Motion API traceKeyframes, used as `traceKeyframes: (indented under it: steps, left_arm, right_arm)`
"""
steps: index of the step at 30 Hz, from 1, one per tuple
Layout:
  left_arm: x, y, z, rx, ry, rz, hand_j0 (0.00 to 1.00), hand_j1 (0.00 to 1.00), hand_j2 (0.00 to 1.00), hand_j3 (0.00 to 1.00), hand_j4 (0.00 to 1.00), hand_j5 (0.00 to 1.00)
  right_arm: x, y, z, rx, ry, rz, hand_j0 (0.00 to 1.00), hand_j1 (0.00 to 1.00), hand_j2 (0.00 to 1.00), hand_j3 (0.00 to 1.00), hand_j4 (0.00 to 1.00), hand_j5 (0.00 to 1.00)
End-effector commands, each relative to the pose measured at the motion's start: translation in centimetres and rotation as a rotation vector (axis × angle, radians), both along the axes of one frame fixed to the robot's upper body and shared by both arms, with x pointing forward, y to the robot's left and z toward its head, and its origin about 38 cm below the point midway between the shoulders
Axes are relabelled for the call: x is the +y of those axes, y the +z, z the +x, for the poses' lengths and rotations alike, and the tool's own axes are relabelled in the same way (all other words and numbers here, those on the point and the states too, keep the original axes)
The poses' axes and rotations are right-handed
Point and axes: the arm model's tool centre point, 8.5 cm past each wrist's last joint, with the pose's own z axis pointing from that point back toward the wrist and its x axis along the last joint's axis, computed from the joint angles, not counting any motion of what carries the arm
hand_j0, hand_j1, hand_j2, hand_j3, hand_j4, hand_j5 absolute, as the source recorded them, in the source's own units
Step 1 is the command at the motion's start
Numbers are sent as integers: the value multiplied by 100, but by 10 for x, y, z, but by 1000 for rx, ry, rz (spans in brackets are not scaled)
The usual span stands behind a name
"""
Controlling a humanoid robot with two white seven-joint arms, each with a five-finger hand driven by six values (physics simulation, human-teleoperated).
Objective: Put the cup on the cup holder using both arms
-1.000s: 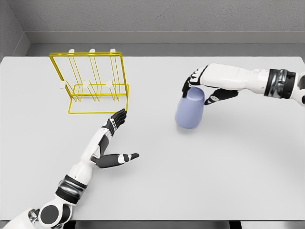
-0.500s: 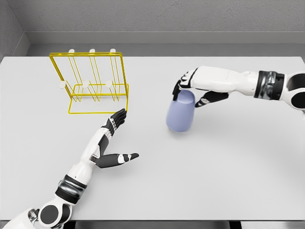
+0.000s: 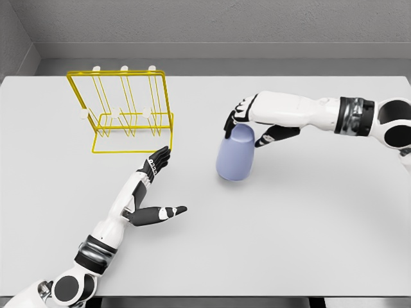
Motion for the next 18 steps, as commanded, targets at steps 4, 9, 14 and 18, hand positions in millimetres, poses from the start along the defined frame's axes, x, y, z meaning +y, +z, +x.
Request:
traceKeyframes:
  steps: [4,9,14,18]
  left_arm:
    - [0,0,0,-2,-2,2,100,100,100,100,100,100]
    - [0,0,0,-2,-2,2,100,100,100,100,100,100]
    - [0,0,0,-2,-2,2,100,100,100,100,100,100]
    - [0,0,-1,-1,0,1,100,100,100,100,100,100]
  right_arm:
    - [2,1,0,3,2,8,65,65,65,65,65,65]
    - [9,1,-3,1,23,5,69,69,69,69,69,69]
    - [8,0,-2,-5,22,-12,88,88,88,88,88,88]
    - [6,-1,-1,-8,16,-28,94,94,94,94,94,94]
